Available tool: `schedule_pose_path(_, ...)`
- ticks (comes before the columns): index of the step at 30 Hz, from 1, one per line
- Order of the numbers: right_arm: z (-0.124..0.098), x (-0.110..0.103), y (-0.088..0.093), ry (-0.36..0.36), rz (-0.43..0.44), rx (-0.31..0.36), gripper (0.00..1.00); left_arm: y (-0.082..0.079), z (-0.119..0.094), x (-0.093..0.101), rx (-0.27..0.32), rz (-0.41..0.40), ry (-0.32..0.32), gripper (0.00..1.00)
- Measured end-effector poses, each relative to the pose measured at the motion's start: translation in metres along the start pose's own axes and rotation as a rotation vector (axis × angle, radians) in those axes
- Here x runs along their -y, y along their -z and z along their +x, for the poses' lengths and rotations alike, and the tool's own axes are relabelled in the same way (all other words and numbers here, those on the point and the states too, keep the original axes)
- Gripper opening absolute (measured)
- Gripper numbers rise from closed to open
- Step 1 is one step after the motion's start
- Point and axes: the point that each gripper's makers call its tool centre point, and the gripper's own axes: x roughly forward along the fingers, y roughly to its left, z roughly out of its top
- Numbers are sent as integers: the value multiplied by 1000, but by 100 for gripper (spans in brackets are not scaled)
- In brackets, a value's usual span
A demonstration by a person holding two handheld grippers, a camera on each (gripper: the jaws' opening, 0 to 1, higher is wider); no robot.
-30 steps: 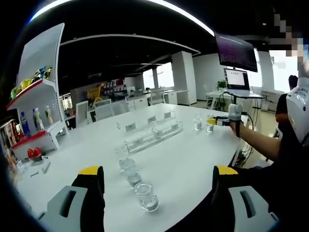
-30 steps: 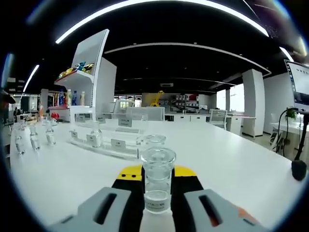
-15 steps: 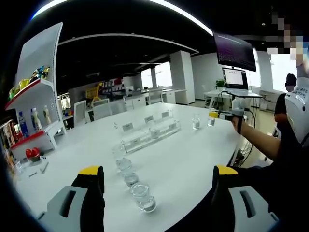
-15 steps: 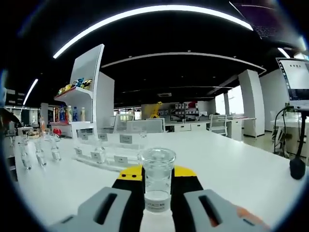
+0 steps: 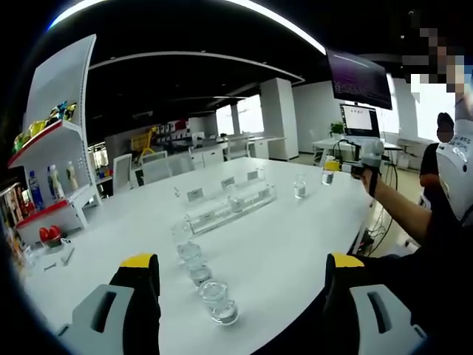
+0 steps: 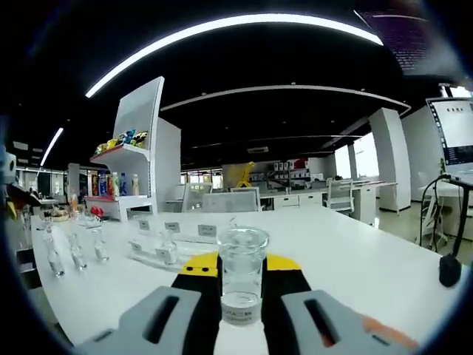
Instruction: Identify the label on the chemical reagent bottle, grasp the chemical reagent bottle, and place it in the designated position on the reagent rack
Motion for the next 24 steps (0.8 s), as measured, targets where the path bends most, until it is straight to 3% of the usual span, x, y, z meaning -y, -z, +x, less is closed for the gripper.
schedule_pose_path(14,8,-23,-27,-42,-32,16,16,5,0,-1,7,-8,11,92)
schedule_pose_path(24,30,-30,-42,-72,32,11,16,0,-6,-10,31,-14,-18,92)
